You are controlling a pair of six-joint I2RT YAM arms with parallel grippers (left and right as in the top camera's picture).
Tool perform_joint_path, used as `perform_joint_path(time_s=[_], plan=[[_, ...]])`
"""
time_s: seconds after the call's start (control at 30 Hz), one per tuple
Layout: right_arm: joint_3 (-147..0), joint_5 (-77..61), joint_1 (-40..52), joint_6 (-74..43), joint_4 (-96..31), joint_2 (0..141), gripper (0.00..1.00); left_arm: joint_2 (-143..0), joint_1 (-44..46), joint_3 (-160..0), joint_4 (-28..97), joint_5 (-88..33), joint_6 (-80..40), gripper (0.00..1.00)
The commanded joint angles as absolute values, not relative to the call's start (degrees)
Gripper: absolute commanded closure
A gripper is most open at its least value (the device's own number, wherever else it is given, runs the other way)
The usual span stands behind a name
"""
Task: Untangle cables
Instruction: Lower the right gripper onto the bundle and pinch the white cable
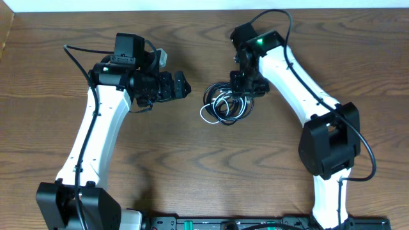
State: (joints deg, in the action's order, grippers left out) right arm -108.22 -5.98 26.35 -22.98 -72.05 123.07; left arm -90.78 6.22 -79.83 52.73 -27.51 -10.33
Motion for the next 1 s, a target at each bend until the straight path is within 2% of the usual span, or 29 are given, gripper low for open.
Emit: perform_joint_path(time_s=[0.0, 0.23, 0.43, 0.6, 0.8, 0.97], plan=[[-104.8, -1.7, 27.0, -24.8, -70.4, 123.0, 0.69, -91.1, 6.2, -80.7, 53.0, -27.4, -10.2, 0.02], [-99.9, -2.1, 27.1, -24.8, -64.3, 123.0, 0.75, -91.1, 6.2, -80.7, 53.0, -27.4, -10.2, 0.01], [-99.9, -2.1, 27.0, -24.8, -62.6, 123.0, 0.87, -91.1, 6.2, -80.7, 53.0, -27.4, -10.2, 0.01], [-99.9, -2.1, 27.0, -24.8, -62.5, 123.0, 0.88, -91.1, 6.2, -80.7, 53.0, -27.4, -10.2, 0.01], [-100.1, -2.1, 27.0, -24.8, -62.4, 123.0, 0.98, -91.1, 6.2, -80.7, 53.0, -27.4, -10.2, 0.01], [-102.8, -2.1, 26.9, -24.8, -63.7, 123.0, 0.99, -91.1, 6.2, -80.7, 53.0, -27.4, -10.2, 0.01]])
